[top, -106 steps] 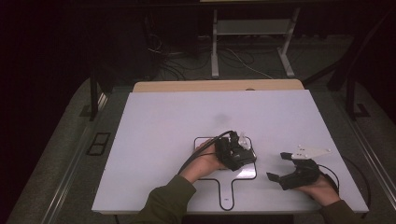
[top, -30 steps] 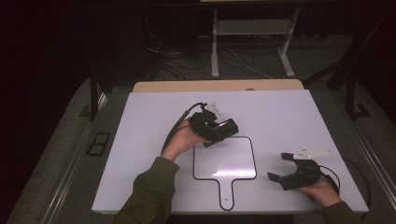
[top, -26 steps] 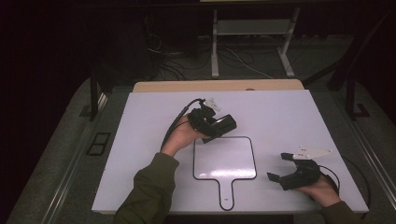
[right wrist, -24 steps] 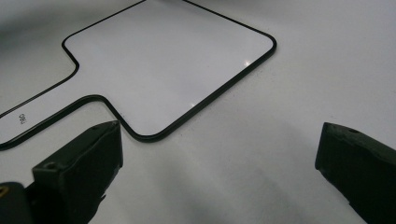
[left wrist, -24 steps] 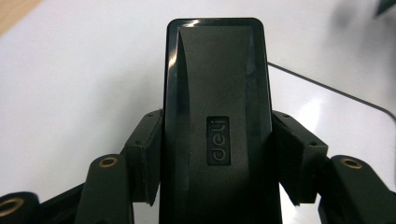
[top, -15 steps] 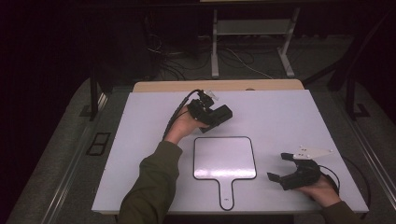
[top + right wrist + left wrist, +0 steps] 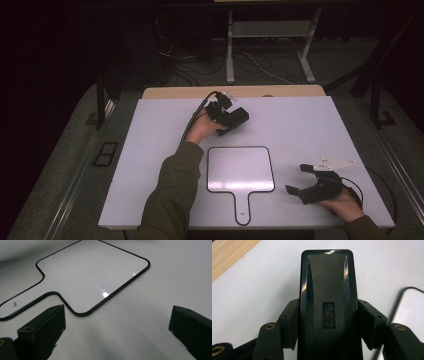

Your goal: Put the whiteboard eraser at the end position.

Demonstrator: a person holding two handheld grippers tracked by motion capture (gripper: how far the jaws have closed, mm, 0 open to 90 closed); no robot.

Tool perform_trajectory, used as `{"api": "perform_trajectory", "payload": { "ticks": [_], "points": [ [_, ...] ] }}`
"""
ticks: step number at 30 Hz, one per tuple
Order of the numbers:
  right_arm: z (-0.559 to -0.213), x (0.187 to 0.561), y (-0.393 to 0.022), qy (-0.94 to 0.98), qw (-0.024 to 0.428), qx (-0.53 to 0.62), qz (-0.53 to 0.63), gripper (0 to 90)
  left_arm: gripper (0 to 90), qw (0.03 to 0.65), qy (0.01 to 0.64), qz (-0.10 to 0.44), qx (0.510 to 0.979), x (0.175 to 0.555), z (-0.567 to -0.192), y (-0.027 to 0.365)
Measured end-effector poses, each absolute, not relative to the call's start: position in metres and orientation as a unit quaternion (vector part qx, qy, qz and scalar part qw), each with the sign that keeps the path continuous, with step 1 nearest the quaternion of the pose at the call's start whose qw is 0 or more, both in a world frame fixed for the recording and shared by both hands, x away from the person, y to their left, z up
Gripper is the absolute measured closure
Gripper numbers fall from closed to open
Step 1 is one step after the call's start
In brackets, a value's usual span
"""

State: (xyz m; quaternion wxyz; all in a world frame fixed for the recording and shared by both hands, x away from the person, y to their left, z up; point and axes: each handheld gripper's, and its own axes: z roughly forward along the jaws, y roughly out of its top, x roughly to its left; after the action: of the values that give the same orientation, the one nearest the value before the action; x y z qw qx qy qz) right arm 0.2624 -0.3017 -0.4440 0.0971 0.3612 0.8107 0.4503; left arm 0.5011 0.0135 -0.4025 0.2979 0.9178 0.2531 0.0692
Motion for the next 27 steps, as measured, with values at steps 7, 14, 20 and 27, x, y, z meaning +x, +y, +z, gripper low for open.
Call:
{"api": "perform_trajectory", "payload": {
  "ticks": [7, 14, 20, 27],
  "points": [
    [-0.444, 0.263, -0.302, 0.810, 0.096, 0.361, 0.452, 0.0, 39.5, 0.277, 0.262, 0.070, 0.922, 0.510, -0.412, 0.000],
    [-0.443, 0.263, -0.302, 0.809, 0.097, 0.360, 0.454, 0.0, 39.4, 0.273, 0.270, 0.064, 0.921, 0.515, -0.425, -0.003],
    [-0.444, 0.263, -0.302, 0.810, 0.097, 0.360, 0.452, 0.0, 39.3, 0.269, 0.268, 0.060, 0.923, 0.514, -0.430, -0.007],
    [-0.444, 0.262, -0.302, 0.811, 0.098, 0.359, 0.452, 0.0, 36.6, 0.279, 0.267, 0.055, 0.921, 0.513, -0.431, -0.003]
  ]
}}
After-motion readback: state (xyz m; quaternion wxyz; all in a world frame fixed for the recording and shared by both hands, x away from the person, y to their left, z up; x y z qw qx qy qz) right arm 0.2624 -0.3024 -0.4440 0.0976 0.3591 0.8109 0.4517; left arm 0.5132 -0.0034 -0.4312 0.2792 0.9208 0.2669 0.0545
